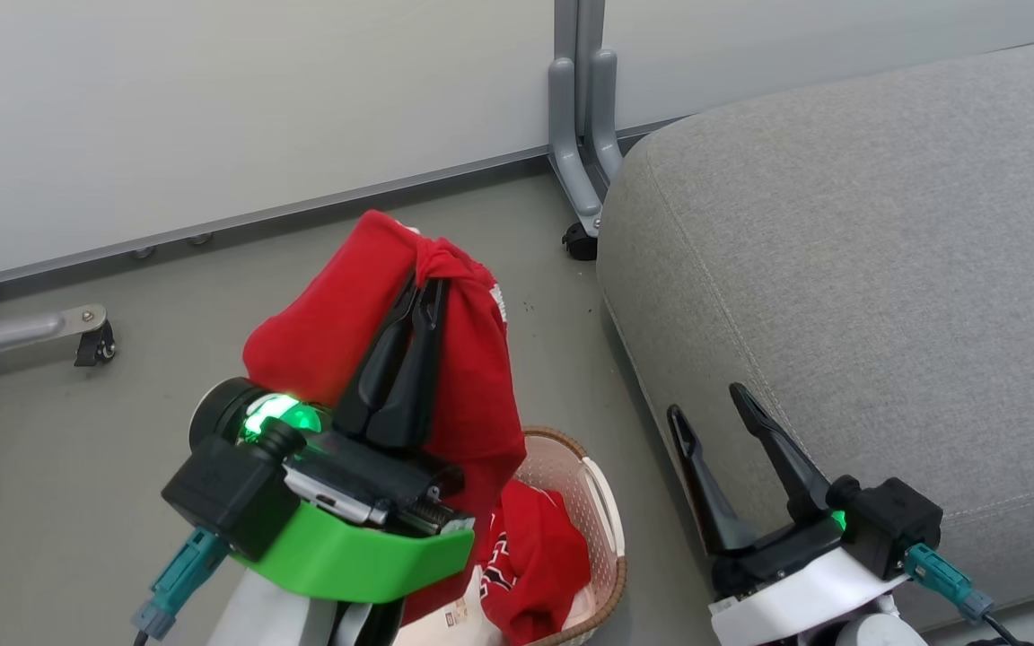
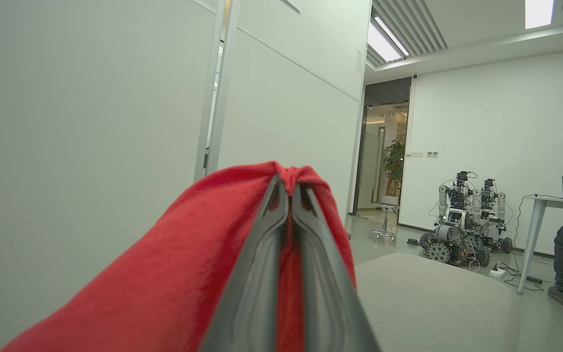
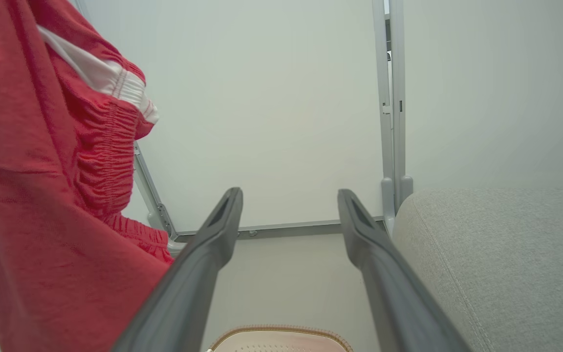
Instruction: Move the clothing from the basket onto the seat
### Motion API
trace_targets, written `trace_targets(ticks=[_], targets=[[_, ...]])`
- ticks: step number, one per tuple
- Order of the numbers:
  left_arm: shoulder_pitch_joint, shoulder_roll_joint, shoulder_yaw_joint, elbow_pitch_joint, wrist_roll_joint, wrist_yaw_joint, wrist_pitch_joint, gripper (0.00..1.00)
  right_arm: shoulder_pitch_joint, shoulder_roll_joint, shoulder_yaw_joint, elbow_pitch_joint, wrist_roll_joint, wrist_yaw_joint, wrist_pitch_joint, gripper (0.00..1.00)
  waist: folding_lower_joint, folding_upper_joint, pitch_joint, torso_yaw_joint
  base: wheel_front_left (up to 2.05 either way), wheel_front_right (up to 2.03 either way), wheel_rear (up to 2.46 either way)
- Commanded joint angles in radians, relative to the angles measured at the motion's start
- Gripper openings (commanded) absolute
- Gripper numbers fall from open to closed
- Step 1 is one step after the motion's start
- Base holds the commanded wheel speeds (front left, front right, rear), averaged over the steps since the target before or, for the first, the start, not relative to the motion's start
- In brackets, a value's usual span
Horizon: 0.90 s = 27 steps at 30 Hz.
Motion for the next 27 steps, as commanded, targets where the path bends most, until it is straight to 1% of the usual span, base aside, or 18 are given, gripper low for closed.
trace_targets(ticks=[1,3,8,12,16,20,24,27], targets=[[-0.019,0.003,0.002,0.002,-0.003,-0.004,0.001,0.00,-0.016,-0.014,0.020,-0.014,0.017,0.000,-0.003,1.00,0.0001,0.0000,0.001,0.000,0.00,0.00,0.00],[-0.019,0.003,0.001,0.005,-0.004,-0.004,0.001,0.00,-0.026,-0.045,0.068,-0.033,0.039,0.000,-0.003,1.00,0.0001,0.0000,0.002,0.001,0.00,0.00,0.00],[-0.024,0.004,-0.006,0.011,-0.001,-0.004,0.001,0.00,-0.075,-0.151,0.221,-0.089,0.100,0.000,-0.003,1.00,0.0001,0.0000,0.003,0.005,0.00,0.00,0.00],[-0.026,0.003,-0.013,0.015,0.000,-0.004,0.001,0.00,-0.123,-0.212,0.315,-0.115,0.132,0.000,-0.003,1.00,0.0001,0.0000,0.006,0.010,0.00,0.00,0.00],[-0.030,0.003,-0.026,0.018,-0.002,-0.004,0.001,0.00,-0.174,-0.245,0.389,-0.117,0.150,0.000,-0.003,1.00,0.0001,0.0000,0.007,0.017,0.00,0.00,0.00],[-0.034,0.002,-0.044,0.024,-0.004,-0.004,0.001,0.00,-0.220,-0.265,0.454,-0.107,0.163,0.000,-0.003,1.00,0.0001,0.0000,0.006,0.026,0.00,0.00,0.00],[-0.040,0.004,-0.051,0.031,-0.005,-0.004,0.001,0.00,-0.247,-0.272,0.496,-0.112,0.179,0.000,-0.003,1.00,0.0001,0.0000,0.005,0.034,0.00,0.00,0.00],[-0.039,0.004,-0.046,0.039,0.002,-0.004,0.001,0.00,-0.254,-0.274,0.509,-0.118,0.187,0.000,-0.003,1.00,0.0001,0.0000,0.005,0.039,0.00,0.00,0.00]])
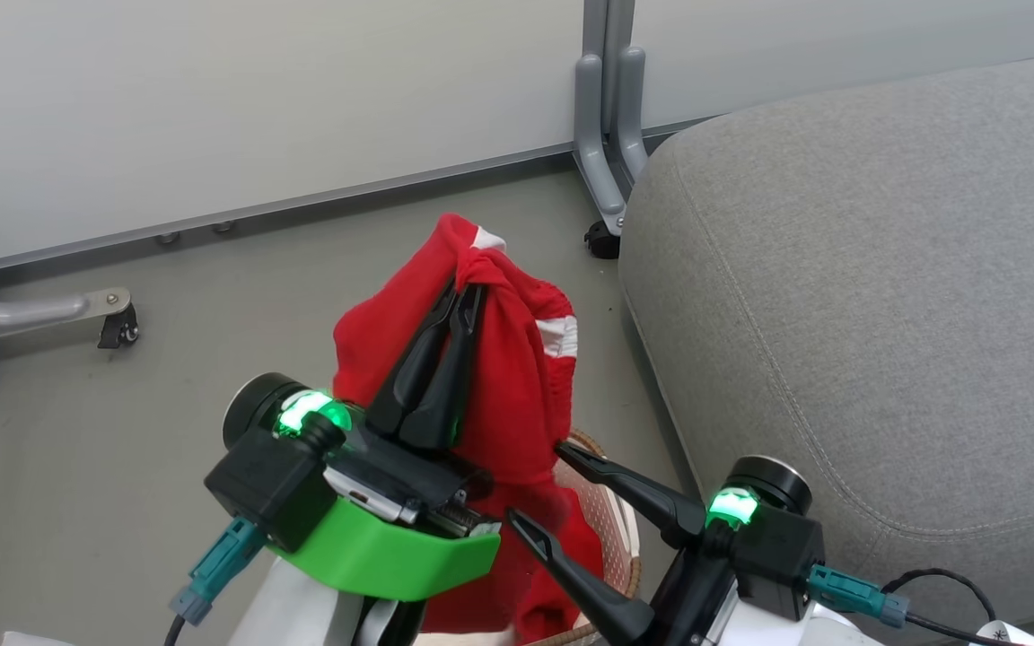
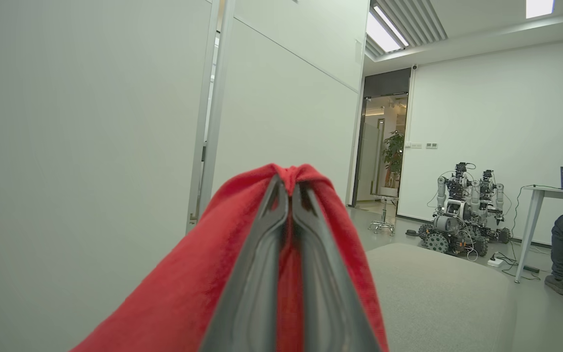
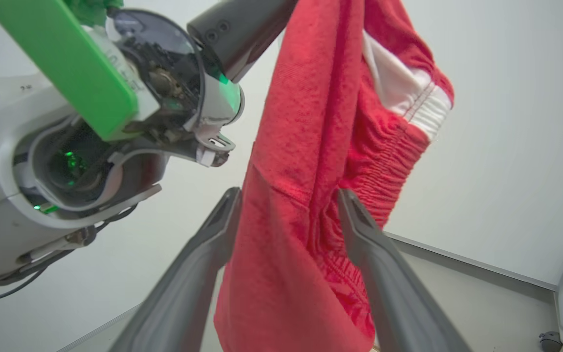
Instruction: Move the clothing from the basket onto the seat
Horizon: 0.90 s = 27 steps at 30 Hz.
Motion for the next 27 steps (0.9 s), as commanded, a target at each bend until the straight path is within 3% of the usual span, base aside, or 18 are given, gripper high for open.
trace_targets(ticks=[1,11,27], targets=[[-0.014,0.005,0.005,0.002,0.004,-0.004,0.001,0.00,-0.012,-0.003,0.005,-0.005,0.008,0.000,-0.003,1.00,0.0000,0.0000,0.000,0.002,0.00,0.00,0.00],[-0.018,0.007,-0.036,-0.006,0.012,-0.004,0.001,0.00,-0.024,0.025,-0.018,0.071,-0.052,0.000,-0.003,1.00,0.0000,0.0000,-0.004,0.012,0.00,0.00,0.00],[-0.022,0.003,-0.179,-0.002,0.004,-0.004,0.001,0.00,-0.080,0.148,-0.046,0.281,-0.126,0.000,-0.003,1.00,0.0000,0.0000,-0.019,0.062,0.00,0.00,0.00]])
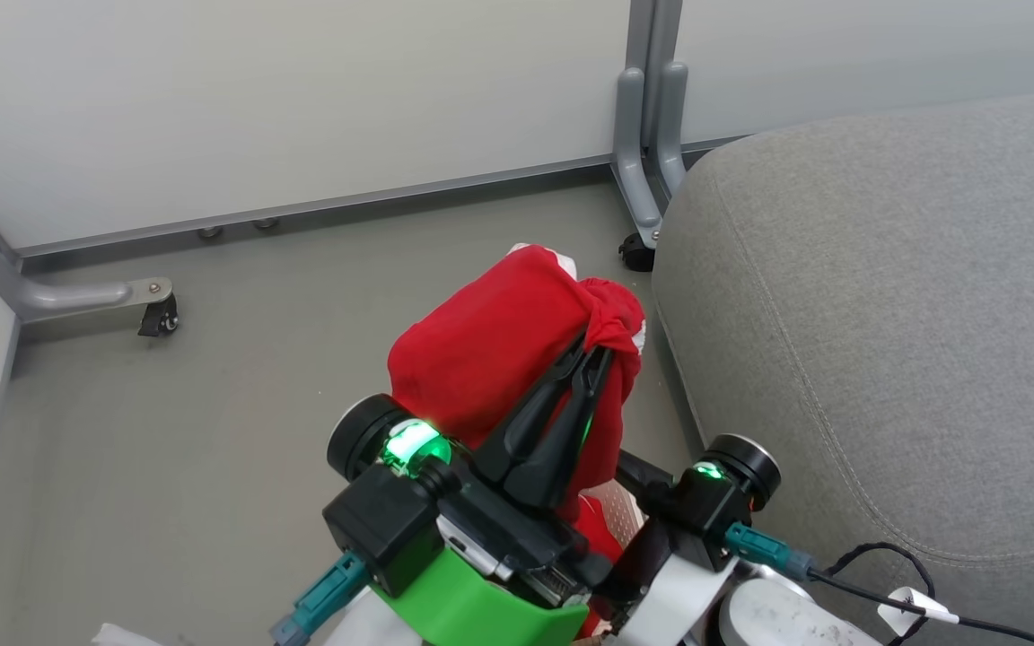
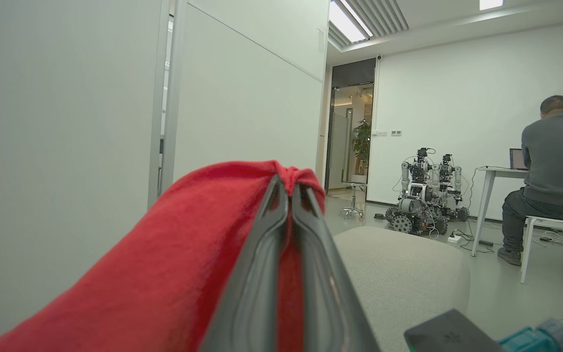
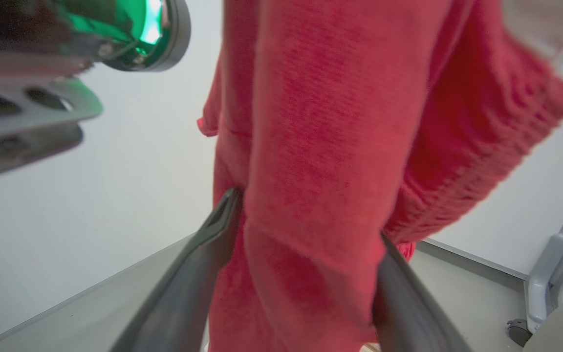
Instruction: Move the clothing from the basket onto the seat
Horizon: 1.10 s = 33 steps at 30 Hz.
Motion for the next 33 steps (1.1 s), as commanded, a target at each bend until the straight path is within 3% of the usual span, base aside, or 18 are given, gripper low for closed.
trace_targets(ticks=[1,2,3,24,25,26,27,28,33], targets=[[-0.015,0.003,-0.006,0.001,-0.006,-0.004,0.001,0.00,-0.011,0.008,-0.011,0.010,-0.011,0.000,-0.003,1.00,0.0000,0.0000,-0.004,0.008,0.00,0.00,0.00],[-0.012,0.004,-0.009,0.003,-0.008,-0.004,0.001,0.00,0.000,0.018,-0.022,0.024,-0.006,0.000,-0.003,0.40,0.0000,0.0000,-0.006,0.011,0.00,0.00,0.00],[-0.009,0.007,-0.009,0.004,-0.008,-0.004,0.001,0.00,0.005,0.026,-0.038,0.028,-0.008,0.000,-0.003,0.00,0.0000,0.0000,-0.008,0.013,0.00,0.00,0.00],[0.050,0.031,0.063,0.054,-0.004,-0.004,0.001,0.00,0.097,0.088,-0.244,-0.104,-0.043,0.000,-0.003,0.00,0.0000,0.0000,-0.020,0.007,0.00,0.00,0.00],[0.044,0.036,0.062,0.061,0.000,-0.004,0.001,0.37,0.102,0.091,-0.256,-0.109,-0.043,0.000,-0.003,0.00,0.0000,0.0000,-0.018,0.006,0.00,0.00,0.00],[0.045,0.035,0.066,0.068,0.000,-0.004,0.001,0.49,0.106,0.095,-0.265,-0.115,-0.042,0.000,-0.003,0.00,0.0000,0.0000,-0.017,0.006,0.00,0.00,0.00],[0.049,0.033,0.071,0.077,-0.008,-0.004,0.001,0.94,0.110,0.098,-0.274,-0.122,-0.037,0.000,-0.003,0.00,0.0000,0.0000,-0.016,0.007,0.00,0.00,0.00],[0.050,0.031,0.072,0.084,-0.010,-0.004,0.001,1.00,0.113,0.099,-0.278,-0.130,-0.030,0.000,-0.003,0.00,0.0000,0.0000,-0.015,0.008,0.00,0.00,0.00],[0.061,0.036,0.077,0.107,0.009,-0.004,0.001,1.00,0.136,0.102,-0.333,-0.158,-0.035,0.000,-0.003,0.00,0.0000,0.0000,-0.017,0.011,0.00,0.00,0.00]])
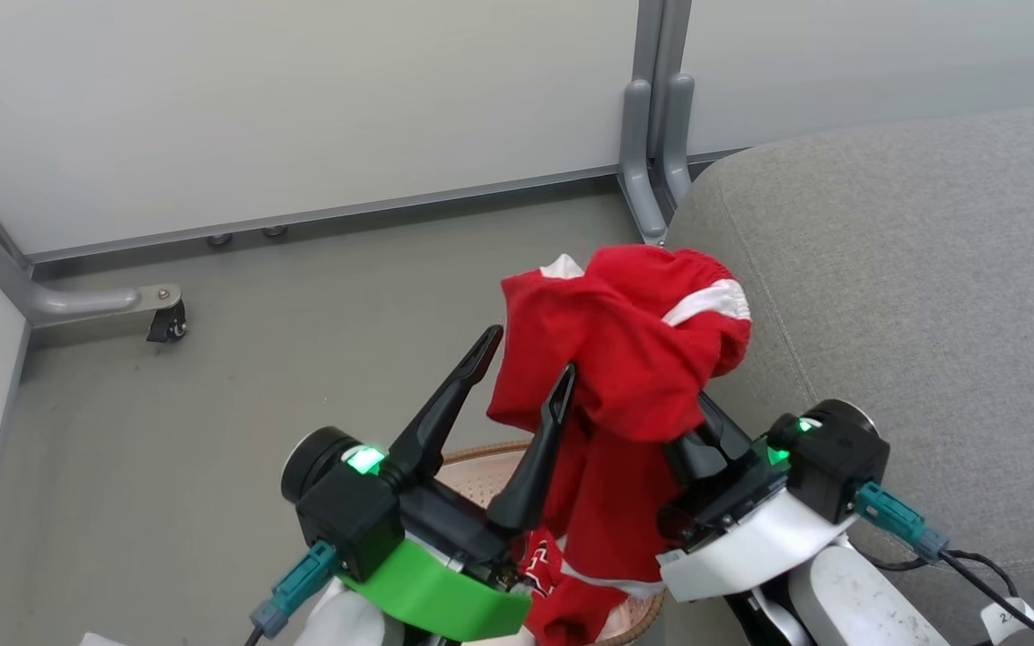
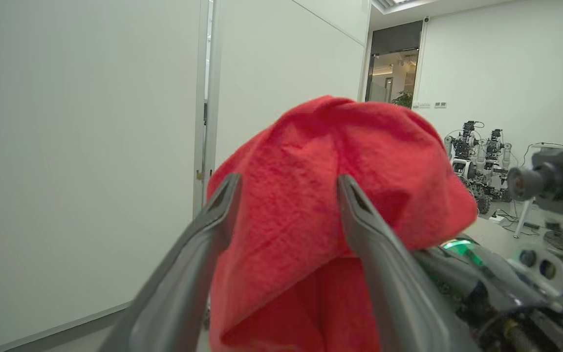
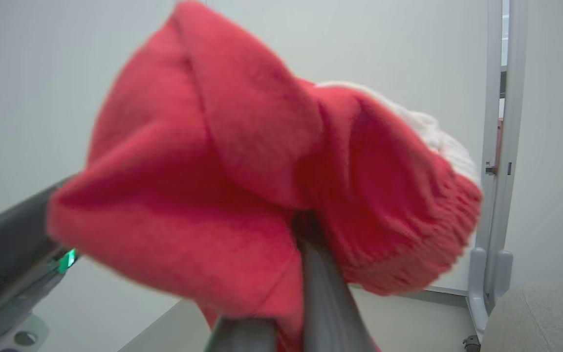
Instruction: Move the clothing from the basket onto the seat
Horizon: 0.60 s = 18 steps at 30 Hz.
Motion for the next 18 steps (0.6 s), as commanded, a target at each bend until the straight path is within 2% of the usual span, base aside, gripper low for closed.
trace_targets(ticks=[1,7,9,18], targets=[[0.022,0.011,0.005,0.006,0.005,-0.004,0.001,1.00,0.016,0.001,-0.014,-0.009,-0.006,0.000,-0.003,0.00,0.0000,0.0000,-0.001,0.001,0.00,0.00,0.00],[0.051,0.043,0.056,0.045,0.038,-0.004,0.001,1.00,0.038,0.004,-0.069,-0.034,-0.014,0.000,-0.003,0.00,0.0000,0.0000,-0.004,0.009,0.00,0.00,0.00],[0.069,0.050,0.104,0.074,0.052,-0.004,0.001,1.00,0.050,0.004,-0.086,-0.040,-0.015,0.000,-0.003,0.00,0.0000,0.0000,-0.005,0.013,0.00,0.00,0.00],[0.178,0.006,0.349,0.211,0.138,-0.004,0.001,1.00,0.089,0.010,-0.169,-0.078,-0.007,0.000,-0.003,0.00,0.0000,0.0000,-0.010,0.038,0.00,0.00,0.00]])
